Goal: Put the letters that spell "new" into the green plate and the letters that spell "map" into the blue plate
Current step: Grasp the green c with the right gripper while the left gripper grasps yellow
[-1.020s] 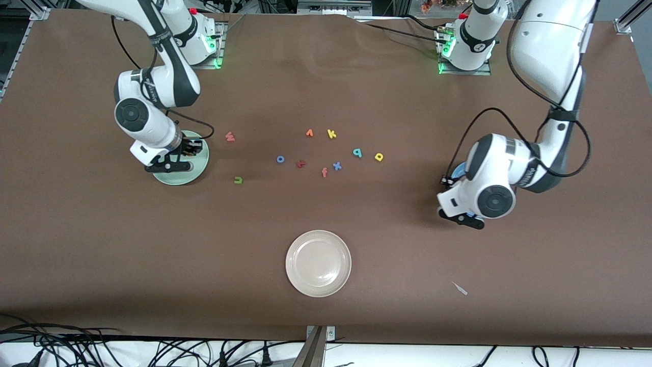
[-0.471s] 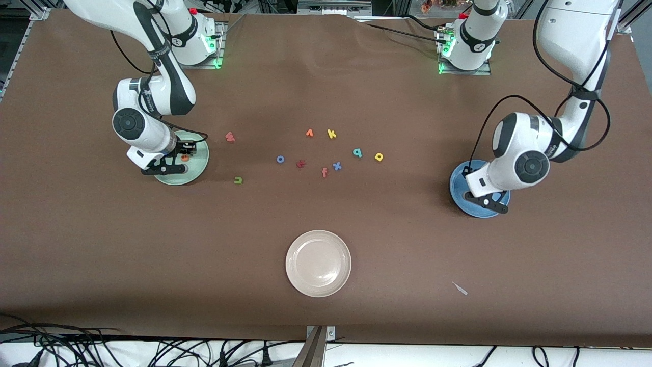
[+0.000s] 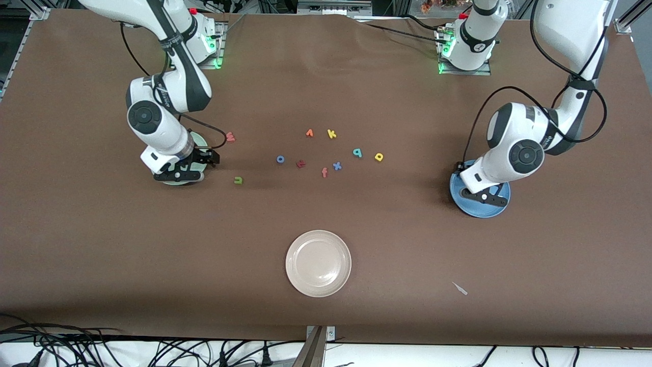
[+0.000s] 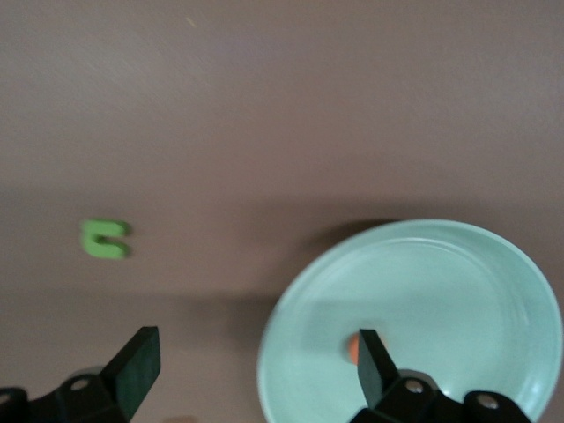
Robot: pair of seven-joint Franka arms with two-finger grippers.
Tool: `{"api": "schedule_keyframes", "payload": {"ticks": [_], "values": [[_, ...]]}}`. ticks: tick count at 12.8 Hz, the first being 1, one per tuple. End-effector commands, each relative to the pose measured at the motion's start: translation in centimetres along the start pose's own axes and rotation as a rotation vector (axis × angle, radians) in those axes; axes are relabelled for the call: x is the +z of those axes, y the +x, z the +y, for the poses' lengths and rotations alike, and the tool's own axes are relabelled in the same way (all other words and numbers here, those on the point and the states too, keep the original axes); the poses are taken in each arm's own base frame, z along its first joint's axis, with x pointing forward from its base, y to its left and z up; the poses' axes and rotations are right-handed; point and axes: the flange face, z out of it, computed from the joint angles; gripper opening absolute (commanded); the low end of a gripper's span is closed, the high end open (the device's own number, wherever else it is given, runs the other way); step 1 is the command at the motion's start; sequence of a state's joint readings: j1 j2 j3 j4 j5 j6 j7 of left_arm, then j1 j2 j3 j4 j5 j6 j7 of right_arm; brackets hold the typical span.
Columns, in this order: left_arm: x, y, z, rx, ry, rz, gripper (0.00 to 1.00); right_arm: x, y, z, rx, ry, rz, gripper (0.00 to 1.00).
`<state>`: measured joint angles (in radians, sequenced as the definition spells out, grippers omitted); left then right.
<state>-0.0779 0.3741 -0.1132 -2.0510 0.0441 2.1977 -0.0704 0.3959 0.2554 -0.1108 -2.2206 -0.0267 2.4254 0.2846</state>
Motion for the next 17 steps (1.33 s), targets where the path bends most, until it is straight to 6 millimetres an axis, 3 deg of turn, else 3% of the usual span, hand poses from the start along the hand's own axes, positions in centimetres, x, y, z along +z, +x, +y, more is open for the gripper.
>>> {"api": "schedule_keyframes", "payload": {"ticks": [1, 2, 4, 5, 7, 9, 11, 15, 17], "values": [[-0.4, 0.3, 6.2, -0.199, -0.094, 0.052, 1.0, 0.1, 1.8, -3.5, 0.046, 0.01, 0.018, 0.99], [0.2, 0.3, 7.7, -0.248, -0.104, 0.05, 1.0, 0.7, 2.3, -5.4, 0.083, 0.016, 0.021, 0.86], [1.2, -0.4, 11.4, -0.387, -0.135, 0.072, 1.0, 2.3, 4.0, -6.2, 0.169, 0.018, 0.034, 0.79], [1.8, -0.8, 13.9, -0.461, -0.149, 0.07, 1.0, 3.4, 4.0, -6.8, 0.177, 0.026, 0.045, 0.71], [3.1, -1.5, 17.7, -0.623, -0.163, 0.071, 1.0, 5.0, 3.9, -7.2, 0.201, 0.028, 0.046, 0.69], [4.2, -2.4, 20.4, -0.742, -0.163, 0.062, 1.0, 6.2, 3.5, -8.7, 0.202, 0.041, 0.061, 0.68], [5.2, -3.8, 22.4, -0.819, -0.187, 0.083, 1.0, 7.3, 2.7, -9.9, 0.222, 0.04, 0.054, 0.66], [7.3, -6.7, 25.3, -0.938, -0.173, 0.11, 1.0, 7.4, 2.3, -9.7, 0.221, 0.033, 0.042, 0.62], [7.8, -7.0, 25.5, -0.962, -0.128, 0.173, 0.99, 7.5, 1.7, -9.4, 0.204, 0.027, 0.033, 0.6]]}}
